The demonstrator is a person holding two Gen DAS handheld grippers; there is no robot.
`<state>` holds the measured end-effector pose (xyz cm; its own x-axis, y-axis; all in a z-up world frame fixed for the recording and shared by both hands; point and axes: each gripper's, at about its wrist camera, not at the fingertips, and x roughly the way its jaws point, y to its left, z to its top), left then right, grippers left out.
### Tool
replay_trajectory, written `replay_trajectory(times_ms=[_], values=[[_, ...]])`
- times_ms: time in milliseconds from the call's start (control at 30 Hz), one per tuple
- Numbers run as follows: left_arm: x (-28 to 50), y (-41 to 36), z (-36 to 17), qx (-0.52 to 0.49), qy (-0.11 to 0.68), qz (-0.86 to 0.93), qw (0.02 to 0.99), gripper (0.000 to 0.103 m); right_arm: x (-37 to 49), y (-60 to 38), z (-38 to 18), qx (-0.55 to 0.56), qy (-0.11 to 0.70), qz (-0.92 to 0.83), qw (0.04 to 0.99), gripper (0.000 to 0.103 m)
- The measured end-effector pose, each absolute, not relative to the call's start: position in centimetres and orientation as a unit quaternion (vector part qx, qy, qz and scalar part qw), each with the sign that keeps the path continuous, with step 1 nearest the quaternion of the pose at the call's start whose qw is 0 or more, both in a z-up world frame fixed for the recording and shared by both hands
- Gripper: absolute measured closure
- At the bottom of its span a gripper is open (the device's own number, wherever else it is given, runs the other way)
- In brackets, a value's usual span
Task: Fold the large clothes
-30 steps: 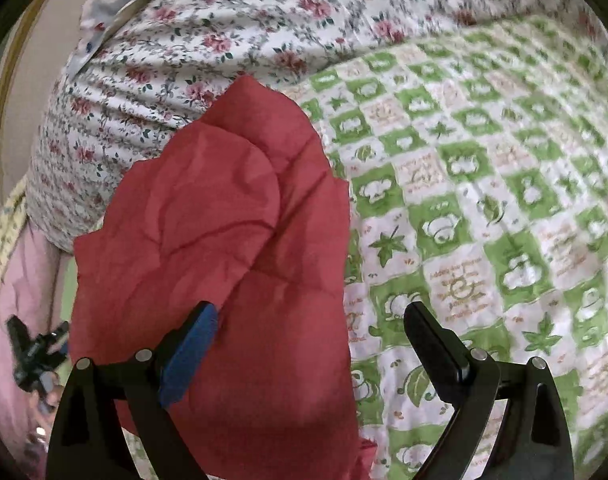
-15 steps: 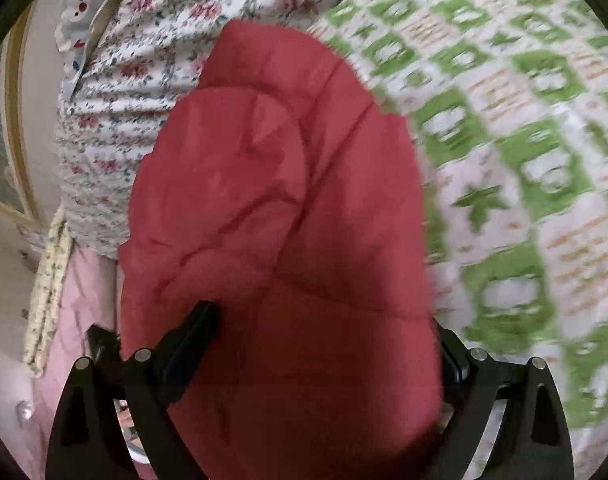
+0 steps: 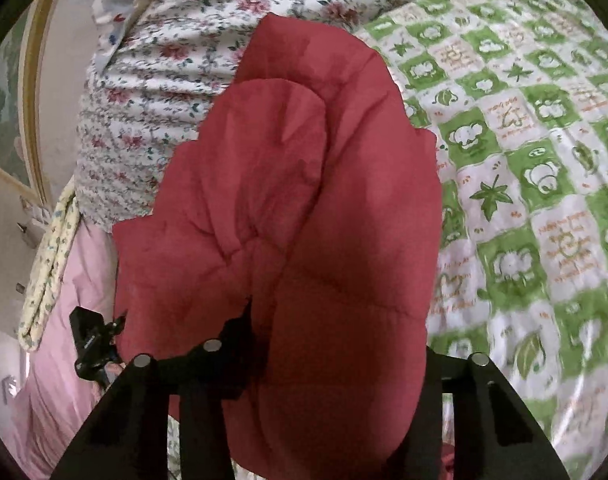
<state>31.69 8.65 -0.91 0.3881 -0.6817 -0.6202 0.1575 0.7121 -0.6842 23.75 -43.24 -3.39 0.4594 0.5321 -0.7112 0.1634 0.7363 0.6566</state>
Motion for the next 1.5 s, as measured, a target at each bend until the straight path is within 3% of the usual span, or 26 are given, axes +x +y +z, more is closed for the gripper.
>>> replay_trajectory(times_ms=[300,733,1033,1300,1500], values=[[24.1,11.1,0.5,-0.281,0.479,-0.292,0.779,0.055,15.0,-42.7,-0.2,0.349,0.494,0.153,0.782,0.061],[13.9,13.9,-1.3,-0.307,0.483,-0.275,0.773,0.055,5.5,-42.1,-0.5,0.376,0.478,0.154,0.779,0.060],[14.6,12.3,-3.4,-0.246,0.481,-0.193,0.819,0.052,5.8,-42.2,-2.8,0.362,0.461,0.099,0.804,0.046],[15.0,11.1,-3.3,-0.198,0.475,-0.130,0.848,0.036,5.0,-42.7,-3.6,0.354,0.444,0.056,0.821,0.027],[13.4,11.7,-2.0,-0.214,0.453,-0.091,0.860,0.028,4.5,-42.5,-3.7,0.343,0.440,0.040,0.829,0.021]])
